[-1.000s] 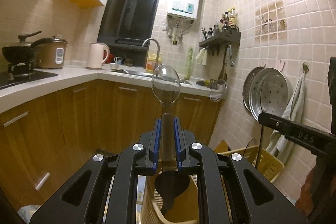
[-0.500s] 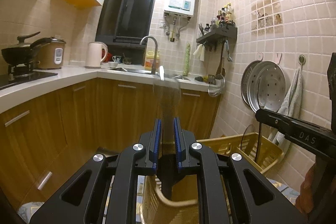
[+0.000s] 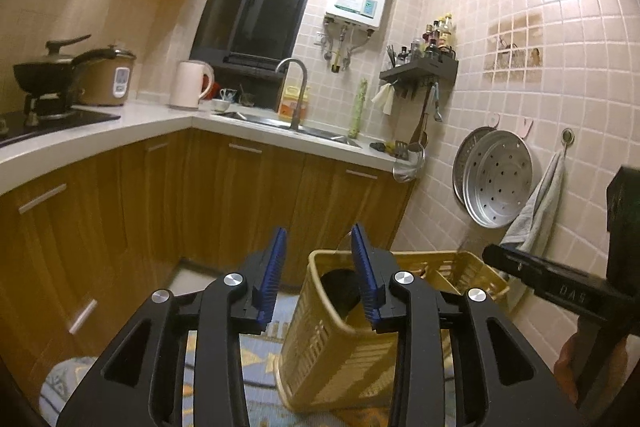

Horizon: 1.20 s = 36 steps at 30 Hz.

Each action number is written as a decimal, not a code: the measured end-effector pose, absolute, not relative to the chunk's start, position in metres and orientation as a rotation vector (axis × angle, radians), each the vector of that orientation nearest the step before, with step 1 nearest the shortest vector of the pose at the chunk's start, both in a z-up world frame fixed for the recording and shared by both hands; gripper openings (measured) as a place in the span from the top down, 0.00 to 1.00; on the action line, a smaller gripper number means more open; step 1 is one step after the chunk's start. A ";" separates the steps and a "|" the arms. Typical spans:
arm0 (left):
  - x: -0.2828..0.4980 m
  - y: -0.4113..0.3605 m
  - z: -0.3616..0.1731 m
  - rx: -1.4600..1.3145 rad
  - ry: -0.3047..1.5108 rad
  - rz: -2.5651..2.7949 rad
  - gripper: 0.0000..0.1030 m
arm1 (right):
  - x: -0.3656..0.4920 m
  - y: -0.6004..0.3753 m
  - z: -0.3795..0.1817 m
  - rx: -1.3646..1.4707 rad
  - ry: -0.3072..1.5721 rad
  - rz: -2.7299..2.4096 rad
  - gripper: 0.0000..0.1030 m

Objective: Organize utensils
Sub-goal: 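Open both tools to drop the clear spoons into the caddy, then grasp wooden chopsticks with the left tool while the right tool grasps a dark spoon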

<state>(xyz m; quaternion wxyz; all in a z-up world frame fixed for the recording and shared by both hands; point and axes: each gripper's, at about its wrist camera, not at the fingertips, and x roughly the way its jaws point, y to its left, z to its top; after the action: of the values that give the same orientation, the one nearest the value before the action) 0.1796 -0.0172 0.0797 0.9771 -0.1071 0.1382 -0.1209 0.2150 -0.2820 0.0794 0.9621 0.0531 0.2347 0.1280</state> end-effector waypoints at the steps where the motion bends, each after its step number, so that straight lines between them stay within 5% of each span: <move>1: 0.176 -0.015 0.080 -0.217 0.281 -0.250 0.69 | 0.211 -0.282 0.079 0.107 0.483 0.262 0.71; 17: 0.125 -0.004 0.078 -0.202 0.590 -0.398 0.68 | 0.136 -0.273 0.082 0.038 0.713 0.214 0.71; 30: 0.100 -0.036 0.000 0.012 1.077 -0.479 0.71 | 0.117 -0.288 0.031 0.104 1.029 0.192 0.71; 36: 0.097 -0.044 -0.026 0.072 1.157 -0.475 0.75 | 0.109 -0.288 0.010 0.102 1.078 0.189 0.71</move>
<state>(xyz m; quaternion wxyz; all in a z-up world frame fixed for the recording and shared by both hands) 0.0973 -0.0443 -0.0258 0.8101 0.0336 0.5415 -0.2222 0.1094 -0.2884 0.0105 0.8527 0.0483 0.5124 0.0898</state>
